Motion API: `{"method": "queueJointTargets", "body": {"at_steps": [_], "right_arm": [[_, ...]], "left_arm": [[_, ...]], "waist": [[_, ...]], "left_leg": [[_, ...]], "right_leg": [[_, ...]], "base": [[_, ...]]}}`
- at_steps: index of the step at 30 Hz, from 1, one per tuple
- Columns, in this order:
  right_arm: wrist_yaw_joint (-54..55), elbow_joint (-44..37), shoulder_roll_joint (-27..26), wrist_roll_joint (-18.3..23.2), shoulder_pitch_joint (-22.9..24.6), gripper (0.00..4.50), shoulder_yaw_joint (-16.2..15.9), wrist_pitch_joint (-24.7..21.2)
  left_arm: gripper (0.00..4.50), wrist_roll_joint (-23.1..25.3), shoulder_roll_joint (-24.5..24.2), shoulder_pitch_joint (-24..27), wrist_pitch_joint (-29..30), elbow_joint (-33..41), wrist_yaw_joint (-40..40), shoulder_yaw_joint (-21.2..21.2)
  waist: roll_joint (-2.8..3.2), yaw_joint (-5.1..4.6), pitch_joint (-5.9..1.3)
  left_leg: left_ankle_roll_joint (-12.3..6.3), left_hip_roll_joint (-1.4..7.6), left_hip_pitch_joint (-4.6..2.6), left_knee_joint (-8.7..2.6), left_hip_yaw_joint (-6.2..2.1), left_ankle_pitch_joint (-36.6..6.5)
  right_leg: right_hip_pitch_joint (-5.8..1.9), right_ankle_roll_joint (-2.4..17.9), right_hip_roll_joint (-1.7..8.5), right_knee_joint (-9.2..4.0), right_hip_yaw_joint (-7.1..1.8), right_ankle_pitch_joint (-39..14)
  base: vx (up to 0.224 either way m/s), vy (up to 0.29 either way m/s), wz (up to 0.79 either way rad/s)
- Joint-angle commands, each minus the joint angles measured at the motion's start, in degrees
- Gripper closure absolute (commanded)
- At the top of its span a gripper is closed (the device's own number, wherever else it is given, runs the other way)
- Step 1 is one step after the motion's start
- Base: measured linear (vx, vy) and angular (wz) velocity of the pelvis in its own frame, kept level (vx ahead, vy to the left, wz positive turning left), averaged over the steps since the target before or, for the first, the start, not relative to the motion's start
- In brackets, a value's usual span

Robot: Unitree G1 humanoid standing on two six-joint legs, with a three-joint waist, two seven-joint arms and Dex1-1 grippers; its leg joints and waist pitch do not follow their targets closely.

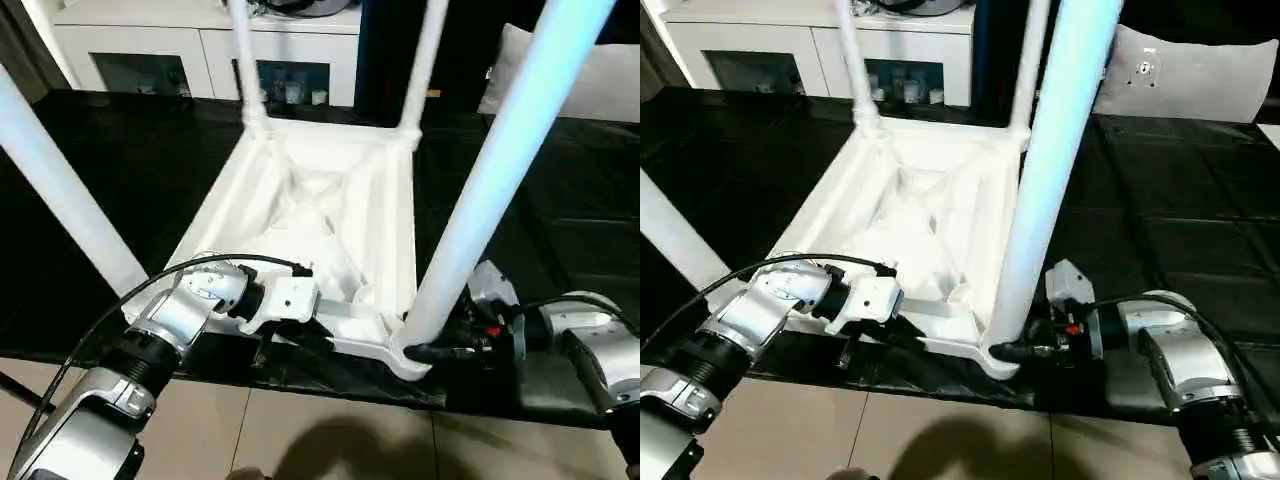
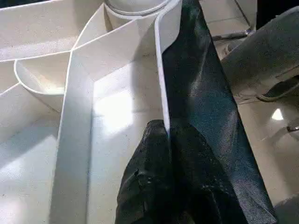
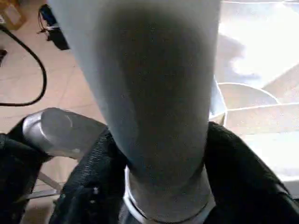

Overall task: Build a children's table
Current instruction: Rotate leg to tighten

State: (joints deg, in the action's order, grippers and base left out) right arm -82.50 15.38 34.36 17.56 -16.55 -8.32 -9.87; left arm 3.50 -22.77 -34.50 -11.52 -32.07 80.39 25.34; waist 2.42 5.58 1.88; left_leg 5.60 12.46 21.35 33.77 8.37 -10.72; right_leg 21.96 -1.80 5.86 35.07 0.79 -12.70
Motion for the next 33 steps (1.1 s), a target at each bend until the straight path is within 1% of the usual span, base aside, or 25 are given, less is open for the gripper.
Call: {"method": "queueJointTargets", "body": {"at_steps": [1,6,9,11,12,13,14,15,16,17,18,19,20,21,22,23,24,25,27,28,29,30,31,32,33], "right_arm": [[-1.4,-1.1,0.4,0.7,-0.7,2.36,-0.4,-0.7],[-1.8,-2.1,0.6,1.4,0.4,2.48,-0.5,-1.6],[-0.4,-3.0,0.2,1.6,1.6,2.48,0.0,-1.4],[2.2,-3.6,-1.2,2.0,2.6,2.48,0.8,-1.7],[4.1,-4.4,-2.5,2.8,3.3,2.49,1.5,-2.5],[4.1,-4.4,-2.5,2.8,3.3,2.49,1.5,-2.5],[5.7,-4.8,-3.3,3.1,3.5,2.49,1.8,-3.5],[11.0,-4.5,-5.6,1.8,3.2,2.49,2.2,-4.7],[13.1,-4.2,-6.5,1.0,3.0,2.49,2.2,-5.1],[20.5,-2.7,-9.7,-1.4,2.0,2.49,2.6,-7.0],[20.5,-2.7,-9.7,-1.4,2.0,2.49,2.6,-7.0],[23.3,-2.1,-10.9,-2.1,1.5,2.49,2.8,-8.1],[27.0,-1.0,-12.5,-3.1,0.8,2.50,3.2,-8.4],[34.0,1.2,-16.3,-4.7,-0.6,2.51,3.8,-9.5],[35.6,1.8,-17.2,-5.1,-1.0,2.51,3.9,-9.6],[40.7,3.7,-19.9,-6.3,-2.2,2.51,4.2,-10.1],[44.9,5.3,-22.1,-7.5,-3.2,2.51,4.4,-10.5],[47.5,6.2,-23.4,-8.3,-3.9,2.51,4.5,-10.7],[55.6,10.9,-28.0,-8.9,-6.6,2.51,6.0,-10.4],[57.9,12.6,-30.0,-9.1,-7.7,2.51,6.4,-8.7],[58.1,12.8,-30.3,-9.1,-7.9,2.51,6.4,-8.3],[58.9,13.3,-31.2,-9.6,-8.2,2.51,6.4,-6.9],[59.6,13.9,-32.5,-9.8,-8.4,2.17,7.2,-5.1],[59.6,13.8,-32.5,-9.9,-8.3,2.17,7.3,-5.0],[60.0,13.5,-32.7,-10.1,-8.1,1.83,7.7,-4.6]], "left_arm": [[4.50,0.7,0.8,-1.1,-1.8,0.1,2.6,2.8],[4.50,-0.1,1.0,-0.4,-1.0,0.1,2.6,2.2],[4.50,-2.1,1.6,1.0,2.8,2.0,1.3,0.4],[4.50,-2.8,2.3,2.3,5.9,3.9,-1.2,-0.7],[4.50,-2.6,3.0,3.0,8.4,5.1,-3.6,-1.3],[4.50,-2.6,3.0,3.0,8.4,5.1,-3.6,-1.3],[4.50,-2.6,3.5,3.4,9.6,5.6,-5.0,-1.6],[4.50,-2.9,4.7,4.5,11.8,7.3,-7.3,-2.1],[4.50,-3.0,5.1,5.0,12.8,8.1,-8.2,-2.2],[4.50,-2.8,6.7,6.2,16.4,10.5,-11.3,-2.5],[4.50,-2.8,6.7,6.2,16.4,10.5,-11.3,-2.5],[4.50,-2.5,7.2,6.6,18.0,11.3,-12.5,-2.7],[4.50,-2.0,8.0,6.7,19.3,11.7,-14.1,-2.8],[4.50,-0.9,10.0,6.5,21.3,11.9,-17.5,-3.0],[4.50,-0.6,10.5,6.4,21.7,11.9,-18.2,-3.0],[4.50,0.2,12.0,6.0,22.9,11.6,-20.4,-3.1],[4.50,0.7,13.5,5.5,24.0,11.0,-22.5,-3.3],[4.50,0.9,14.4,5.2,24.9,10.8,-23.8,-3.4],[4.50,1.8,17.6,3.5,26.2,8.1,-28.8,-4.0],[4.50,2.8,18.9,2.5,26.3,6.5,-31.3,-4.1],[4.50,3.0,19.1,2.3,26.3,6.2,-31.7,-4.1],[4.50,3.5,19.7,2.0,26.7,5.7,-33.3,-4.1],[4.50,4.7,20.2,1.7,27.3,5.2,-35.5,-4.3],[4.50,4.8,20.2,1.7,27.3,5.3,-35.6,-4.2],[4.50,5.5,20.0,1.9,27.4,5.4,-35.7,-4.2]], "waist": [[-0.93,-0.29,-3.50],[-0.97,-0.22,-3.51],[-0.89,-0.12,-3.53],[-1.13,-0.17,-3.44],[-1.10,-0.15,-3.34],[-1.10,-0.24,-3.16],[-1.29,-0.35,-3.13],[-1.26,-0.55,-2.89],[-1.14,-0.90,-2.69],[-1.23,-1.34,-2.50],[-1.26,-1.69,-2.37],[-1.34,-2.36,-2.29],[-1.33,-2.68,-2.36],[-1.34,-3.38,-2.37],[-1.21,-4.16,-2.27],[-1.14,-4.36,-2.29],[-1.19,-5.00,-2.31],[-1.32,-5.34,-2.34],[-0.82,-5.78,-2.33],[-1.04,-5.90,-2.49],[-0.96,-5.92,-2.47],[-0.90,-5.77,-2.62],[-0.89,-5.66,-2.64],[-0.92,-5.67,-2.69],[-0.97,-5.52,-2.72]], "left_leg": [[-6.17,-0.37,-0.48,-3.21,1.69,-5.1],[-6.27,-0.36,-0.42,-3.19,1.70,-4.9],[-6.23,-0.35,-0.47,-3.15,1.71,-4.6],[-6.33,-0.28,-0.42,-3.26,1.69,-5.0],[-6.14,-0.19,-0.41,-3.38,1.72,-5.5],[-5.89,-0.27,-0.37,-3.53,1.71,-6.6],[-5.62,-0.28,-0.42,-3.63,1.76,-7.3],[-4.79,-0.33,-0.41,-3.87,1.73,-9.1],[-3.71,-0.23,-0.49,-4.17,1.71,-10.4],[-2.34,-0.44,-0.21,-4.50,1.61,-12.0],[-1.63,-0.51,-0.10,-4.73,1.58,-12.8],[-0.67,-0.63,-0.10,-4.92,1.43,-14.6],[-0.32,-0.59,-0.13,-4.95,1.37,-14.9],[-0.14,-0.61,-0.02,-5.01,1.33,-14.8],[0.33,-0.75,0.13,-5.01,1.38,-15.1],[0.66,-0.82,0.11,-5.07,1.25,-15.4],[1.19,-0.86,0.01,-5.09,1.24,-16.2],[1.27,-0.95,-0.01,-5.07,1.16,-16.9],[1.48,-1.01,-0.33,-4.97,1.28,-17.7],[1.43,-1.08,-0.24,-4.91,1.22,-17.6],[1.25,-1.01,-0.29,-4.93,1.29,-17.8],[0.85,-0.91,-0.42,-4.79,1.34,-17.5],[0.27,-0.92,-0.21,-4.79,1.38,-16.5],[-0.11,-0.89,-0.07,-4.78,1.45,-16.1],[-0.60,-0.93,0.03,-4.75,1.44,-15.1]], "right_leg": [[-2.69,17.4,0.25,-2.67,-0.09,6.9],[-2.75,17.4,0.29,-2.65,-0.07,6.9],[-2.70,17.5,0.28,-2.61,-0.10,7.3],[-2.69,17.5,0.31,-2.66,-0.05,6.7],[-2.66,17.2,0.38,-2.74,-0.12,5.5],[-2.59,16.8,0.38,-3.02,-0.10,3.3],[-2.55,16.6,0.34,-3.16,-0.09,1.9],[-2.49,16.0,0.33,-3.44,-0.11,-1.6],[-2.30,15.2,0.48,-3.67,-0.25,-4.3],[-2.45,13.9,0.58,-4.01,-0.21,-8.6],[-2.40,13.0,0.50,-4.16,-0.12,-11.1],[-2.35,11.3,0.62,-4.69,-0.06,-16.1],[-2.33,10.8,0.61,-4.68,-0.09,-16.9],[-2.13,10.4,0.55,-4.82,-0.10,-16.8],[-1.87,10.3,0.47,-4.88,-0.11,-17.1],[-1.90,10.0,0.49,-4.94,0.02,-17.8],[-1.68,9.7,0.42,-5.07,0.05,-18.8],[-1.69,9.2,0.41,-5.29,0.07,-19.6],[-1.12,9.7,0.35,-5.40,-0.11,-19.3],[-1.36,9.7,0.31,-5.42,-0.02,-18.6],[-1.21,9.8,0.28,-5.49,-0.08,-18.2],[-1.22,10.3,0.28,-5.40,-0.16,-16.2],[-1.43,10.7,0.17,-5.28,-0.17,-13.7],[-1.52,10.9,0.23,-5.22,-0.18,-12.7],[-1.69,11.0,0.22,-5.13,-0.14,-11.5]], "base": [[0.000,0.000,0.00],[0.000,0.000,0.00],[0.000,0.000,0.00],[0.000,0.000,0.00],[0.000,0.000,0.00],[0.000,0.000,0.00],[0.000,0.000,0.00],[0.000,0.000,0.00],[0.000,0.000,0.00],[0.000,0.000,0.00],[-0.053,-0.004,-0.07],[0.000,0.000,0.00],[0.000,0.000,0.00],[0.000,0.000,0.00],[0.000,0.000,0.00],[0.000,0.000,0.00],[0.000,0.000,0.00],[0.000,0.000,0.00],[0.000,0.000,0.00],[0.000,0.000,0.00],[0.000,0.000,0.00],[0.000,0.000,0.00],[0.000,0.000,0.00],[0.000,0.000,0.00],[0.000,0.000,0.00]]}}
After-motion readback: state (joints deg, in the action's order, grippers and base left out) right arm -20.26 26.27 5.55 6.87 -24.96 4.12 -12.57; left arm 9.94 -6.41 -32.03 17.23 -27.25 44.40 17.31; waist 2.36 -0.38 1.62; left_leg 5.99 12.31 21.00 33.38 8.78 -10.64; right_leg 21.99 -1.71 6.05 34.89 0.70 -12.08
